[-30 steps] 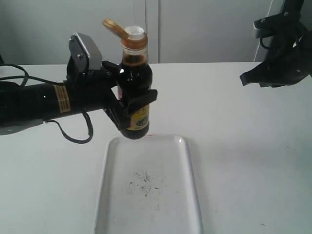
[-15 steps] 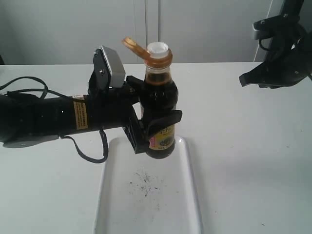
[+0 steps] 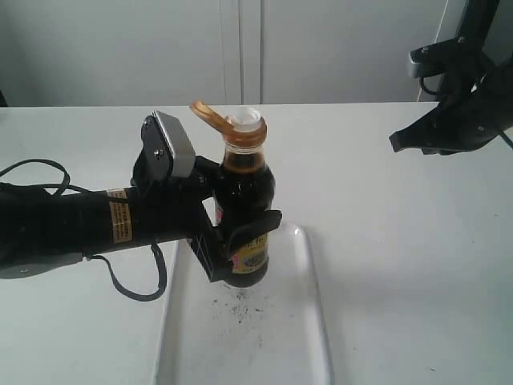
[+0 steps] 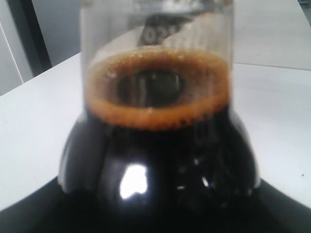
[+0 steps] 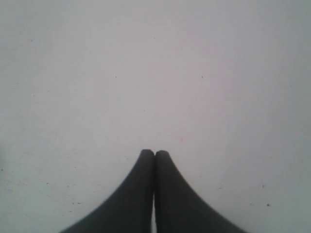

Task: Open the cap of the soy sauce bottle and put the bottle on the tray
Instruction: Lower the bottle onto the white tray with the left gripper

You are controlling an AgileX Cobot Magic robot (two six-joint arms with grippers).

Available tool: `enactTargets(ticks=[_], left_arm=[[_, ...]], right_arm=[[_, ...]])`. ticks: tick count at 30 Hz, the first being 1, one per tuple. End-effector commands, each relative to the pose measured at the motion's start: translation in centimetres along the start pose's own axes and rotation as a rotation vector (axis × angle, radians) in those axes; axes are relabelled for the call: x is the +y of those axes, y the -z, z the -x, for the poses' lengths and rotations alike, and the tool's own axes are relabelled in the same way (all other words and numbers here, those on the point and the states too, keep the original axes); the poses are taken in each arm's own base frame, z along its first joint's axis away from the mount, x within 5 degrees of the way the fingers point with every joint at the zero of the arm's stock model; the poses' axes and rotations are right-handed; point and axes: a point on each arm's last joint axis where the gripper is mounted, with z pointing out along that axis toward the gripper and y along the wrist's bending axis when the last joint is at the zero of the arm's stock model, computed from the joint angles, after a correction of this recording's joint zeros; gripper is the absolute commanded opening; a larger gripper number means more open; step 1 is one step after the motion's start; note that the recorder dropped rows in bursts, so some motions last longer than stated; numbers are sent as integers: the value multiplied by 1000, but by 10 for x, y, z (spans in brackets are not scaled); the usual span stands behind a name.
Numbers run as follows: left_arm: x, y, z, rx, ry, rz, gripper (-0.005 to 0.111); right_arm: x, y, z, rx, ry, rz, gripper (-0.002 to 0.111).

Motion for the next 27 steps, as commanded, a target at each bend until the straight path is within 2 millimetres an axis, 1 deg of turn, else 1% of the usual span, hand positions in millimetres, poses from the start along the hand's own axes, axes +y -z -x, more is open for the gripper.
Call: enactTargets(ticks=[1,5,12,17,22,27], left_arm=[[-1,-1,11,-105,10,-5,0],[0,-3,4,-88,8,-7,0],[2,-5,-2,-77,26,5,0],[2,-9,-11,-55,47,4,0],[-4,-16,-21,-32,52,-9,0],[-8,-16,-27,-13,48,-29,0]], right_arm=[[-4,0,-1,-8,1,-8,0],[-4,0,-1,-10,1,-9,0],[-4,0,-1,-10,3,-9,0],[-4,0,-1,-10,5,-9,0],[-4,0,-1,-8,5,-8,0],[-3,0,-1,-6,5,-7,0]])
